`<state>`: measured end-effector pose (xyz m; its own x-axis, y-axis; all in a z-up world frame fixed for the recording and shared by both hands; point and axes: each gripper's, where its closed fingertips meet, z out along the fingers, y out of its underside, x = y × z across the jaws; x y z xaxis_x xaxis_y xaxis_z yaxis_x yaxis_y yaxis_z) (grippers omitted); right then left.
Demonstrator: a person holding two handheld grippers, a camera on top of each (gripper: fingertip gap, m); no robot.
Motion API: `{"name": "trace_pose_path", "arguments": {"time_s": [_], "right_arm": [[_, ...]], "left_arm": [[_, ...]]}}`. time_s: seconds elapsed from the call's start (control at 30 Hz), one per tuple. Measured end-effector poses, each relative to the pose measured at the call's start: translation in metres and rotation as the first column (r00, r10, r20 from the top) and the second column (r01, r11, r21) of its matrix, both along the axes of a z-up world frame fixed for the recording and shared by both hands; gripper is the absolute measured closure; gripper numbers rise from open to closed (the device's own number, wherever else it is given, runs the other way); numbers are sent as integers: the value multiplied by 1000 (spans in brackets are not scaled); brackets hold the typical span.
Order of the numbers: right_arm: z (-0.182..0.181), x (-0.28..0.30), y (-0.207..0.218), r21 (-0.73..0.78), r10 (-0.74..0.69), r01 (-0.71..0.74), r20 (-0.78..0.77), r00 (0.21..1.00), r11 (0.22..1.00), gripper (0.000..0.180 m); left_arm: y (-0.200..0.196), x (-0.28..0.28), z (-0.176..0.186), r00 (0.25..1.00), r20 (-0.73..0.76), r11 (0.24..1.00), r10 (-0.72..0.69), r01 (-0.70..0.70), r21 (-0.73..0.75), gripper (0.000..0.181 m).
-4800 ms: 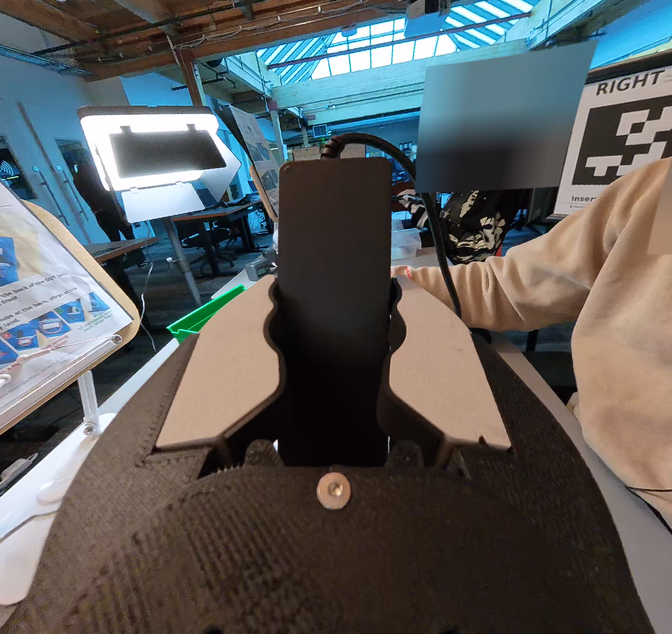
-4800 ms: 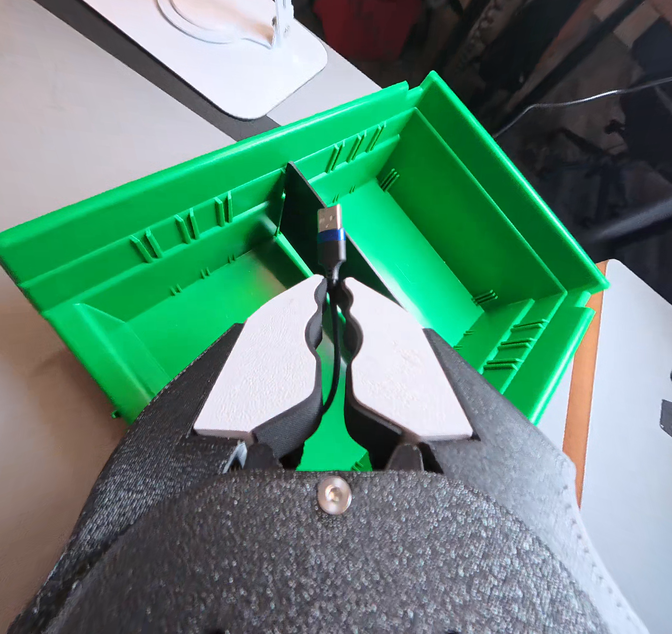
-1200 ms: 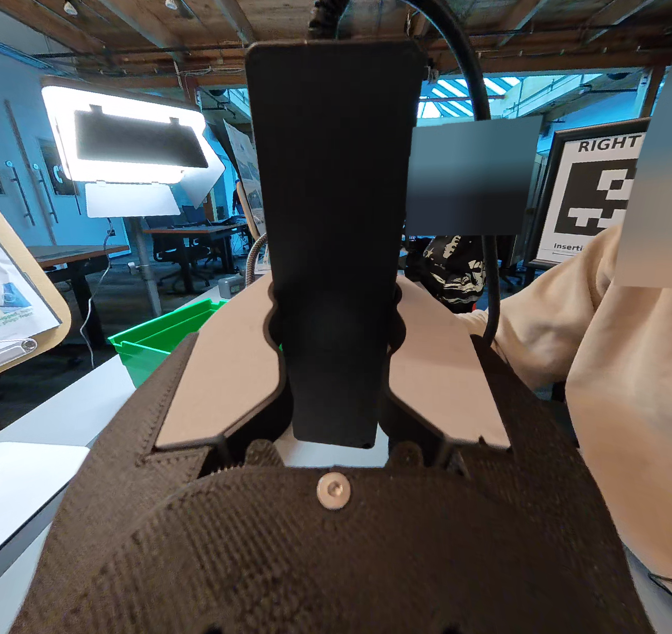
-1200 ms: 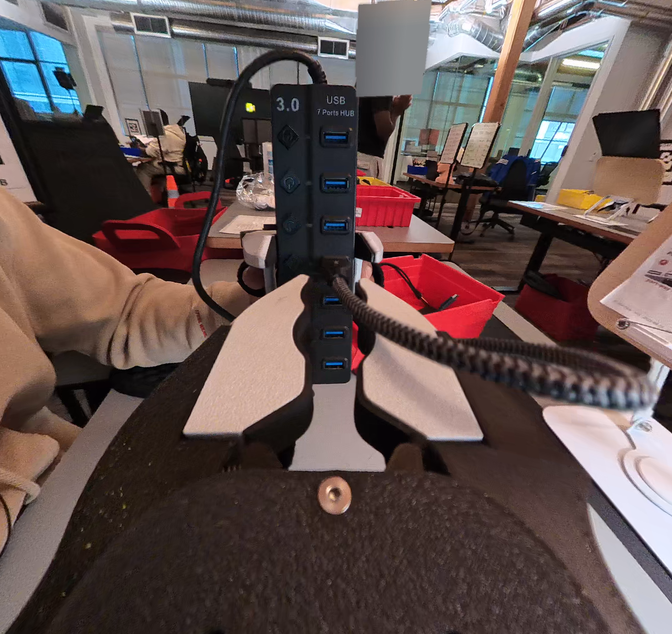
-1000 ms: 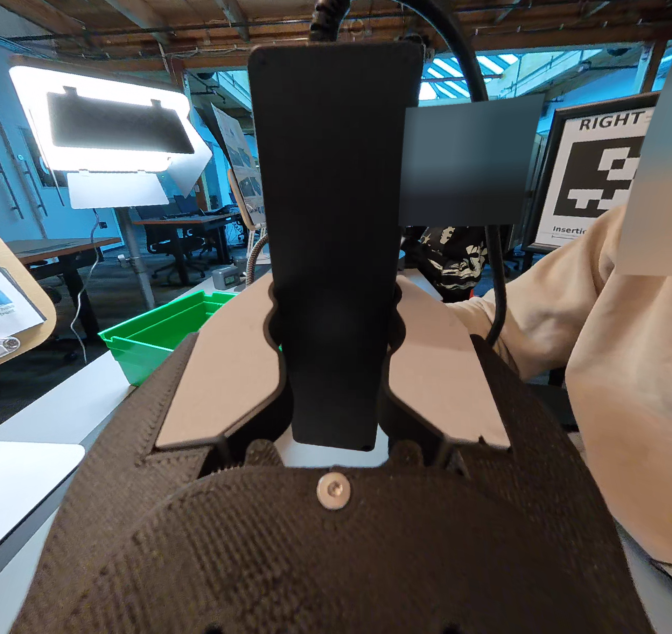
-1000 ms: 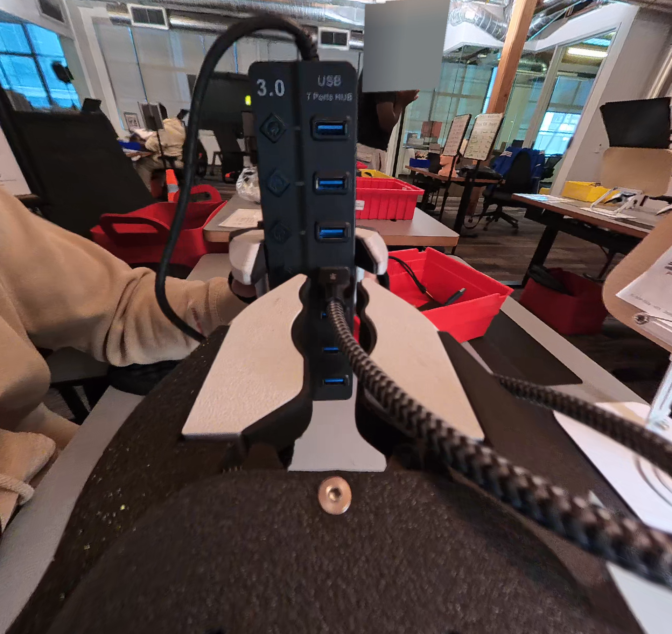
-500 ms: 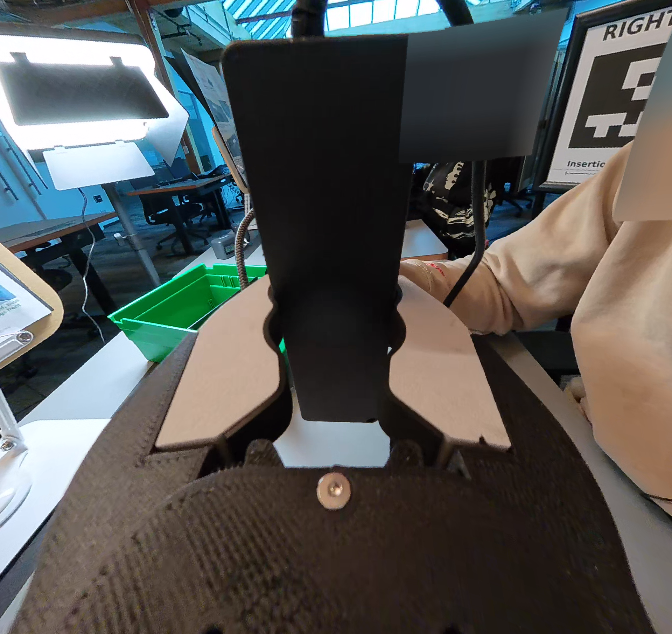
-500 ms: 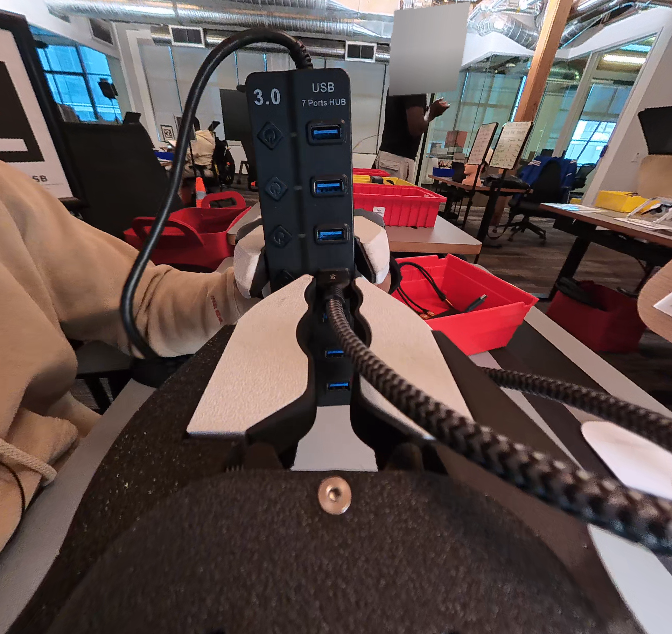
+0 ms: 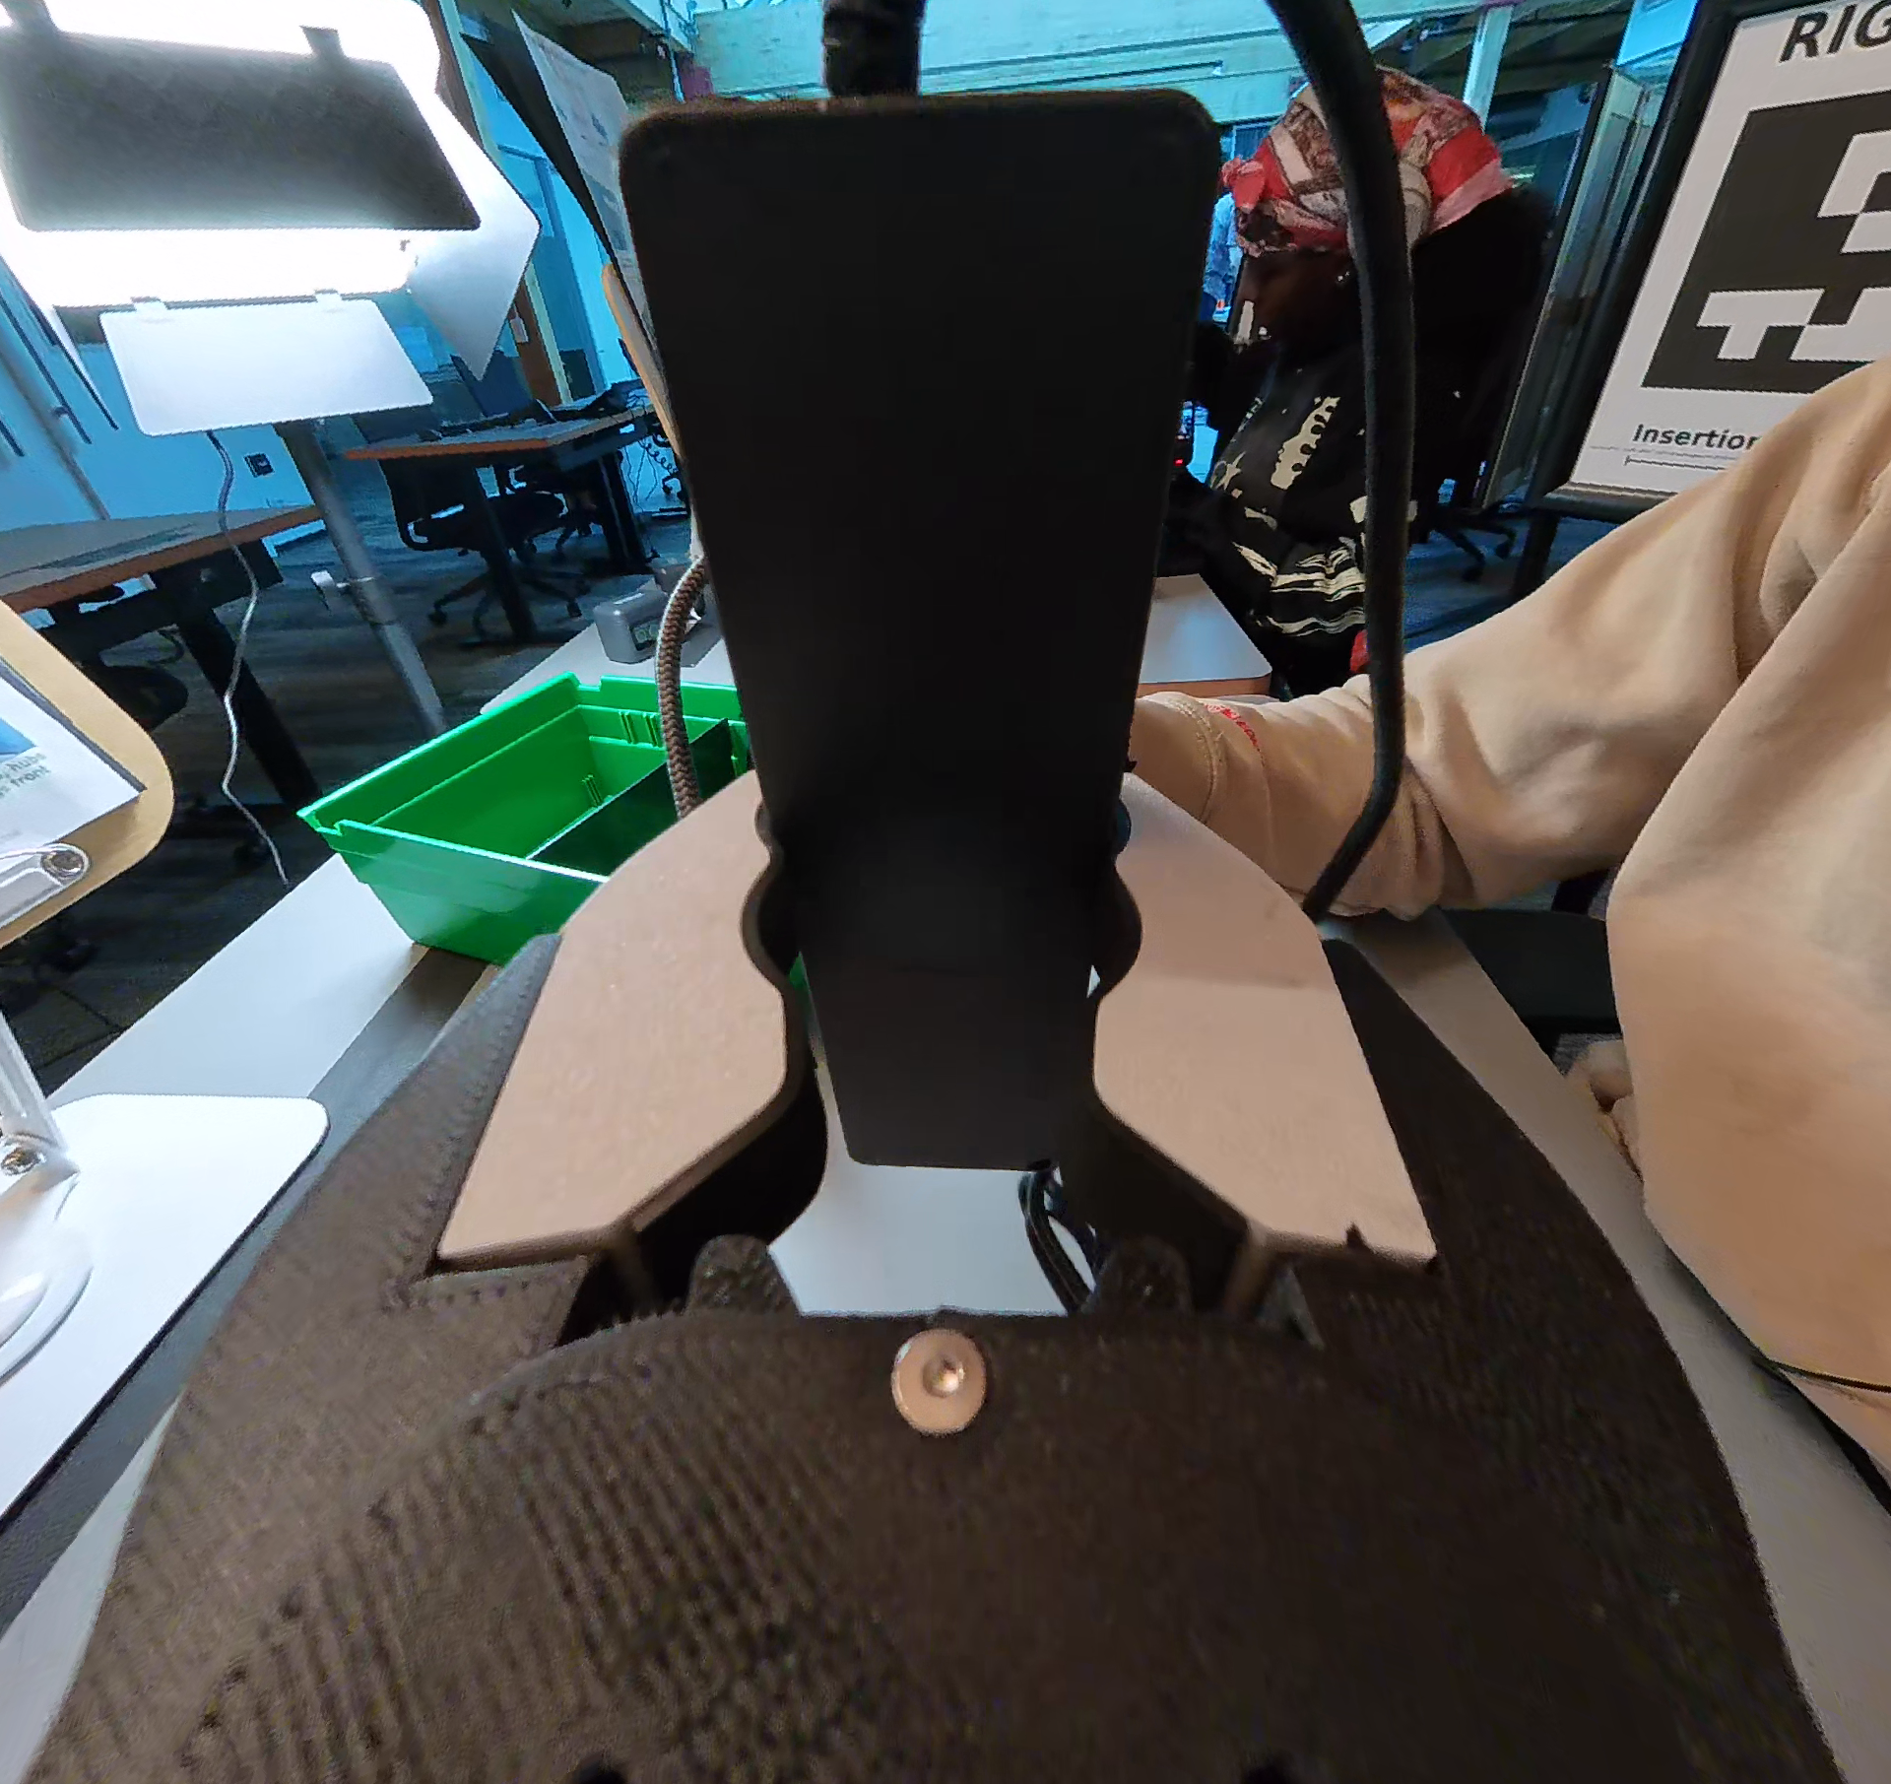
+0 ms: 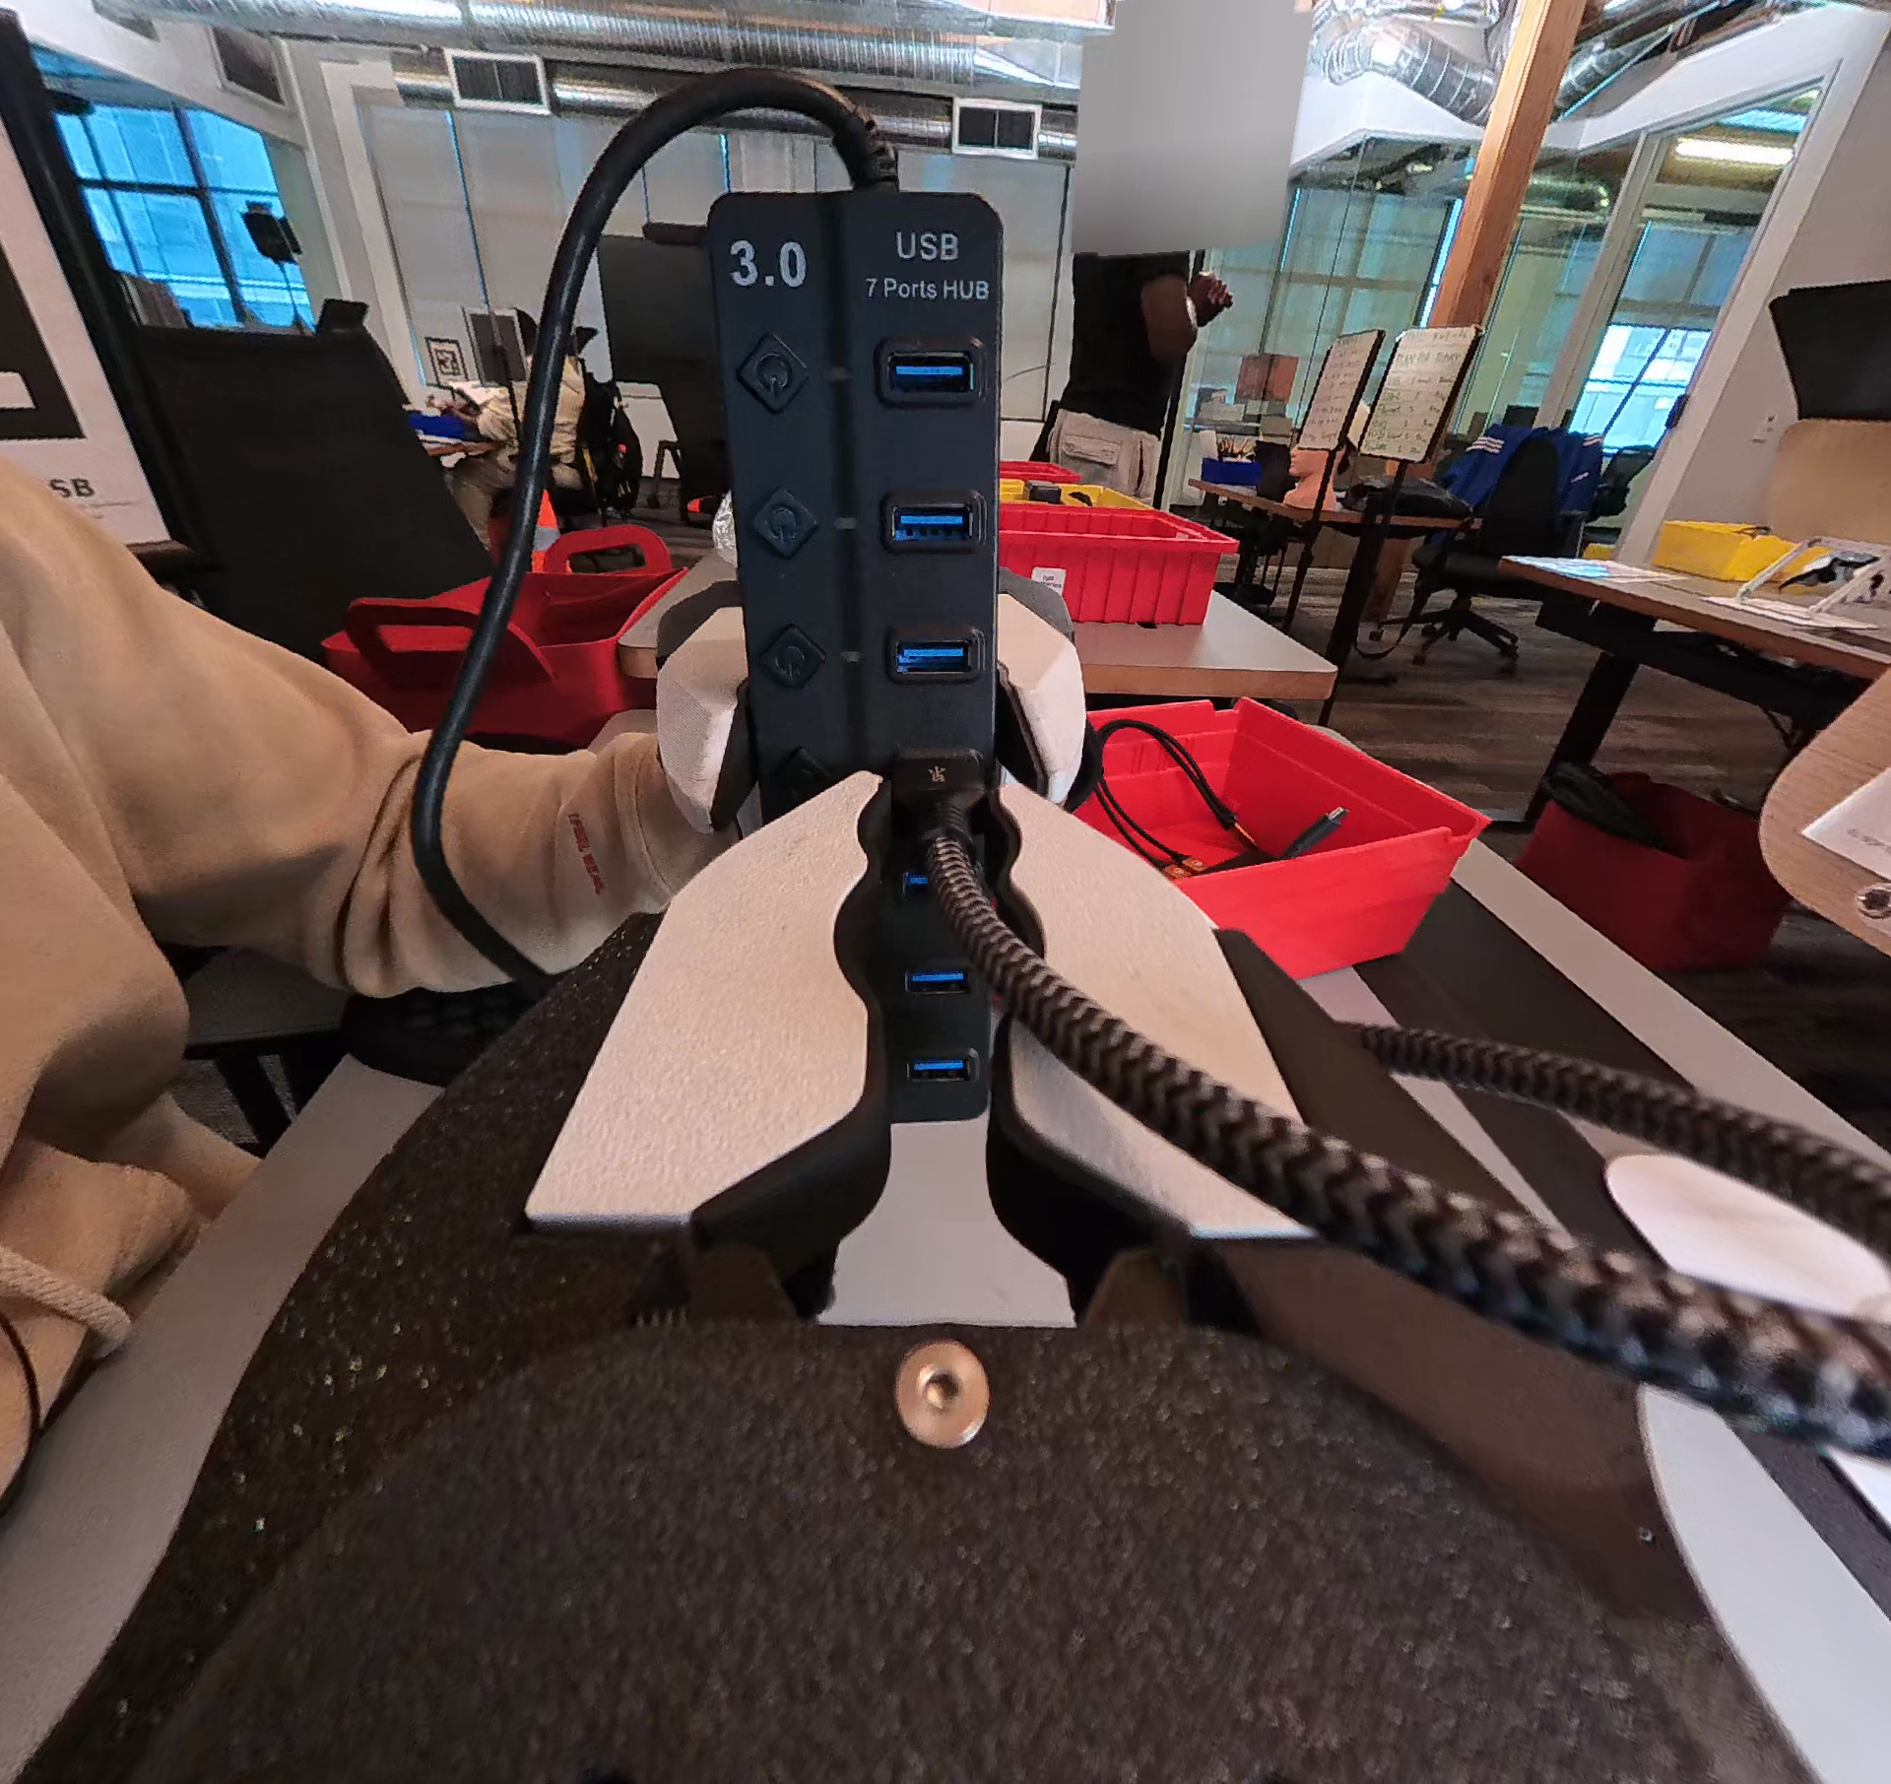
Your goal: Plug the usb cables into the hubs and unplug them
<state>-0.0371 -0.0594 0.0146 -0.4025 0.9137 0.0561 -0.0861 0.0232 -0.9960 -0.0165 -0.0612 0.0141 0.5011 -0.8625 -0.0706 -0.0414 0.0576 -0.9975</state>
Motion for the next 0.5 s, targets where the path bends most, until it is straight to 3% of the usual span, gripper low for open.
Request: {"name": "trace_pose_path", "arguments": {"time_s": [0.5], "right_arm": [[8,4,-1,43,-10,11,-37,999,999,163]], "left_arm": [[-2,1,6,1000,-21,1000,3,-3,11,125]]}}
